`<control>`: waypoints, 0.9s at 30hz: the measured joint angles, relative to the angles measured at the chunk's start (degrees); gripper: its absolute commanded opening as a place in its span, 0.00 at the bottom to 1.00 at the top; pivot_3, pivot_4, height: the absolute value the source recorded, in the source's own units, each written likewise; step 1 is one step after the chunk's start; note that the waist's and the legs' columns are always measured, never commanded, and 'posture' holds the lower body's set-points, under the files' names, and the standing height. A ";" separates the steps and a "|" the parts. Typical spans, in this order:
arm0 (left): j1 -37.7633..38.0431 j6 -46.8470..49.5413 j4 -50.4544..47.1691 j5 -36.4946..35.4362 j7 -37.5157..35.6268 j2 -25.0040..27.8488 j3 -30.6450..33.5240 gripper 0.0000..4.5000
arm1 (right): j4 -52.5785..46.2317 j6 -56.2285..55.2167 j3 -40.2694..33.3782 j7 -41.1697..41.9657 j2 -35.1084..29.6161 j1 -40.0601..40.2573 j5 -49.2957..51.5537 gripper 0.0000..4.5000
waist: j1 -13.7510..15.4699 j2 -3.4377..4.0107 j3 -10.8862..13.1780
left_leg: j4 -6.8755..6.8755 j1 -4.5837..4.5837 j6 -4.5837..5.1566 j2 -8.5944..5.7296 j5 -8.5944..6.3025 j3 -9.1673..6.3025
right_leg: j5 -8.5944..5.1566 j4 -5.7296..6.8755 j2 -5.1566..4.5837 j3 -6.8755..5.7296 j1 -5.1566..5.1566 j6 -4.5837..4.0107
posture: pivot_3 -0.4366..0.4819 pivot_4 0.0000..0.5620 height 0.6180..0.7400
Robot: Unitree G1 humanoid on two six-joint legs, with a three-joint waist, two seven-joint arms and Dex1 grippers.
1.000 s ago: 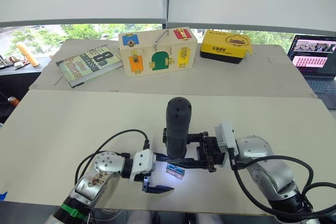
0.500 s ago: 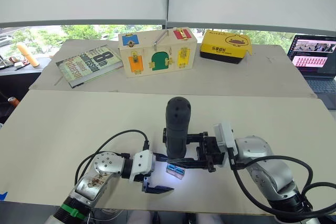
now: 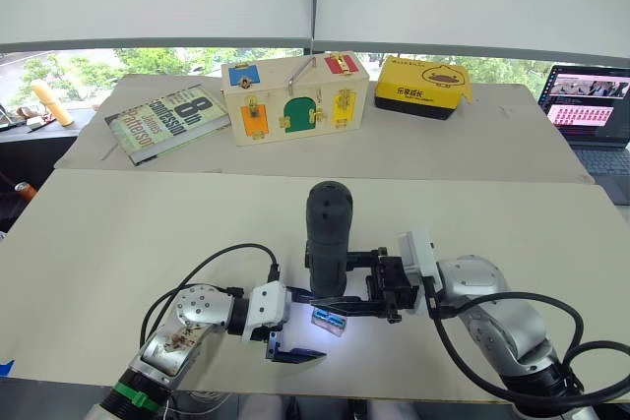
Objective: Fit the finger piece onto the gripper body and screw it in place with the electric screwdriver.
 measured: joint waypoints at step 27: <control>0.03 0.72 -0.30 -0.02 0.24 0.00 0.01 0.98 | 0.46 -3.32 1.06 2.03 -0.21 -0.68 -3.22 0.43 | 0.00 0.01 -0.03 | 0.00 0.03 0.02 0.00 -0.01 -0.02 | 0.00 0.00 -0.02 0.01 0.02 0.00 | 0.48 0.27 1.00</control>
